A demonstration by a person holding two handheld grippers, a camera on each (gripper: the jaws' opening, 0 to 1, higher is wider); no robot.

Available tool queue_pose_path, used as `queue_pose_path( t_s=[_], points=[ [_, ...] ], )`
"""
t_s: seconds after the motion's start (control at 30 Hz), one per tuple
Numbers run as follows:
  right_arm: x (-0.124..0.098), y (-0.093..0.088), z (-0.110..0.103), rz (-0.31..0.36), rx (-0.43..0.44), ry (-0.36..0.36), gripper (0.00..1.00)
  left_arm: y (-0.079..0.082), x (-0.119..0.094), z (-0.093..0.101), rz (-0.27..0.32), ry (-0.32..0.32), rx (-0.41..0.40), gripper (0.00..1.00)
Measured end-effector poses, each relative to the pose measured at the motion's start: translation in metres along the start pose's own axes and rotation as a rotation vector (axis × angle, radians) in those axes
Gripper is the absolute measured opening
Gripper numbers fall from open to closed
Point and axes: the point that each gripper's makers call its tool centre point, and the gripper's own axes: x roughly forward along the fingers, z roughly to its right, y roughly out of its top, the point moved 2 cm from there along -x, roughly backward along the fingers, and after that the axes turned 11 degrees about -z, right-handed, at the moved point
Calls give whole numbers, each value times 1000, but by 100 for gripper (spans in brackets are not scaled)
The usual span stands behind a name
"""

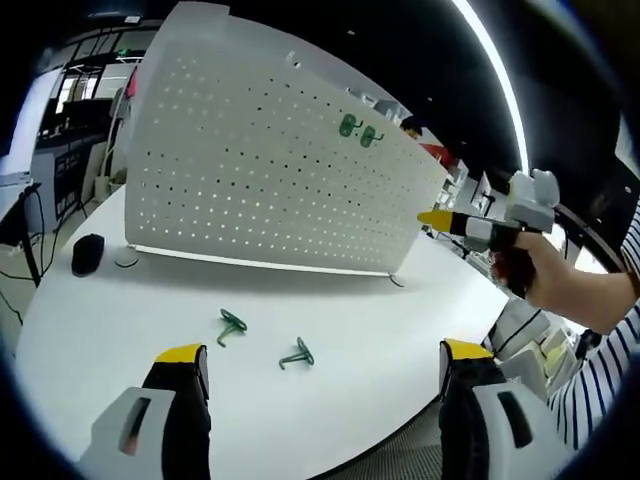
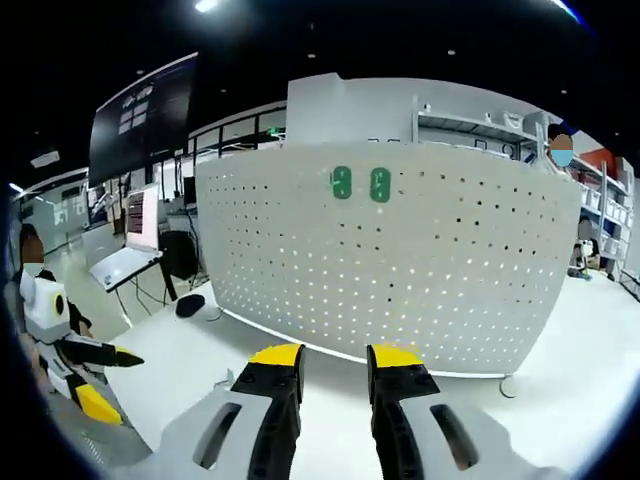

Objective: Insert the hook assembly into the mounting plate slot until the hook locks in place.

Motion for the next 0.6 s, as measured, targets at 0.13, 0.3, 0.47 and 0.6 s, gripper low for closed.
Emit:
queue_pose_path(
  t_s=[0.13, 0.3, 0.47, 0.6],
  points=[
    [-6, -20, -15, -36, -20, 34, 23, -2, 2, -4, -19, 3, 17, 98],
    [-14, -41, -27, -65, -17, 87, 23, -6, 6, -12, -55, 11, 60, 98],
    [-21, -63, -36, -110, -37, 105, 23, -5, 11, -22, -68, 6, 62, 98],
    [-24, -86, -42, -157, -53, 114, 23, -5, 16, -32, -93, 8, 87, 97]
  ],
)
